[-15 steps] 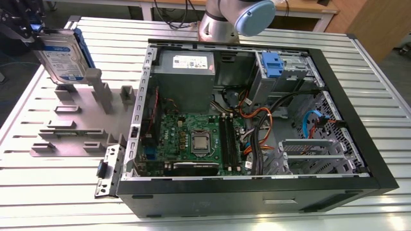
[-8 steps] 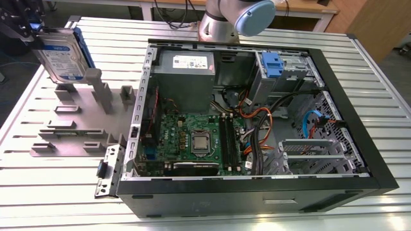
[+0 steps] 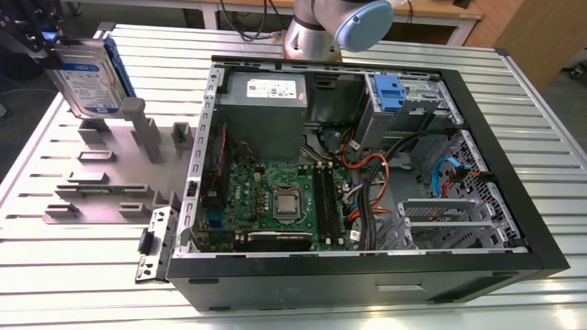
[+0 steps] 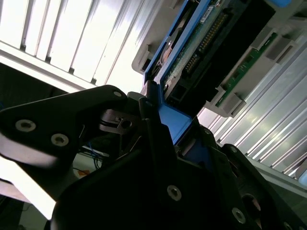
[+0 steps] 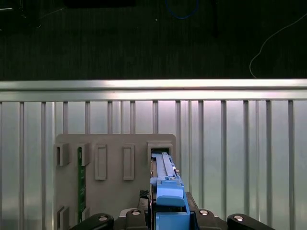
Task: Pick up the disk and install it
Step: 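Pick up the disk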
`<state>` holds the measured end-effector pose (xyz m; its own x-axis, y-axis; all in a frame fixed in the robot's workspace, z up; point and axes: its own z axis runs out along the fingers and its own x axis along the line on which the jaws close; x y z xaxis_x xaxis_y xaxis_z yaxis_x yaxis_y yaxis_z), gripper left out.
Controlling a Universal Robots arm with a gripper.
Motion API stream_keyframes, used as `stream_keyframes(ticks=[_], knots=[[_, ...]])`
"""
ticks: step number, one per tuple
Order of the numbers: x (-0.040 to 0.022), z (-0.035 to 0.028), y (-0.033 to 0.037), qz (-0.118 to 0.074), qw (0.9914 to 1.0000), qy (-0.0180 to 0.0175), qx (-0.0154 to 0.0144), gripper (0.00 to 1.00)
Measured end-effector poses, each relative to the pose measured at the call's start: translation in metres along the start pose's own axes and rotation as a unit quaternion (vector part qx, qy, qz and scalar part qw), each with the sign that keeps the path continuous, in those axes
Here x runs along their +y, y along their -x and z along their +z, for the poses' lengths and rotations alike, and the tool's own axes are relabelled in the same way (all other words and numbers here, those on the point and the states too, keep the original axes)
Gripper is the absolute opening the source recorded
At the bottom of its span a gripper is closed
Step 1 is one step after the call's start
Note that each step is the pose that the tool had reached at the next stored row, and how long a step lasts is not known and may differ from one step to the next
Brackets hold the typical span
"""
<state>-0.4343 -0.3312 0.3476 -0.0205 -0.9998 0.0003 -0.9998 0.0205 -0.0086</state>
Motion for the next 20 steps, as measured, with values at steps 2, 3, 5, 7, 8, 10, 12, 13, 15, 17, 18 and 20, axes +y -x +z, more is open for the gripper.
stream_keyframes(ticks=[2,3,5,7,8,10,12,13,15,17,18,20], knots=[[0.0000,-0.0007,0.0000,0.000,1.00000,0.0000,0.0000,0.36],[0.0000,-0.0010,0.0000,0.000,1.00000,0.0000,0.0000,0.36],[0.0000,-0.0018,0.0000,0.000,1.00000,0.0000,0.0000,0.36],[0.0000,-0.0028,0.0000,0.000,1.00000,0.0000,0.0000,0.36],[0.0000,-0.0032,0.0000,0.000,1.00000,0.0000,0.0000,0.36],[0.0000,-0.0039,0.0000,0.000,1.00000,-0.0001,0.0000,0.36],[0.0000,-0.0046,0.0000,0.000,1.00000,0.0000,0.0000,0.36],[0.0000,-0.0050,0.0000,0.000,1.00000,0.0000,0.0000,0.36],[-0.0001,-0.0056,0.0000,0.000,1.00000,0.0000,0.0001,0.36],[-0.0001,-0.0063,0.0000,0.000,1.00000,0.0000,0.0001,0.36],[-0.0001,-0.0067,0.0000,0.000,1.00000,0.0000,0.0001,0.36],[0.0000,-0.0075,0.0000,0.000,1.00000,0.0000,0.0002,0.36]])
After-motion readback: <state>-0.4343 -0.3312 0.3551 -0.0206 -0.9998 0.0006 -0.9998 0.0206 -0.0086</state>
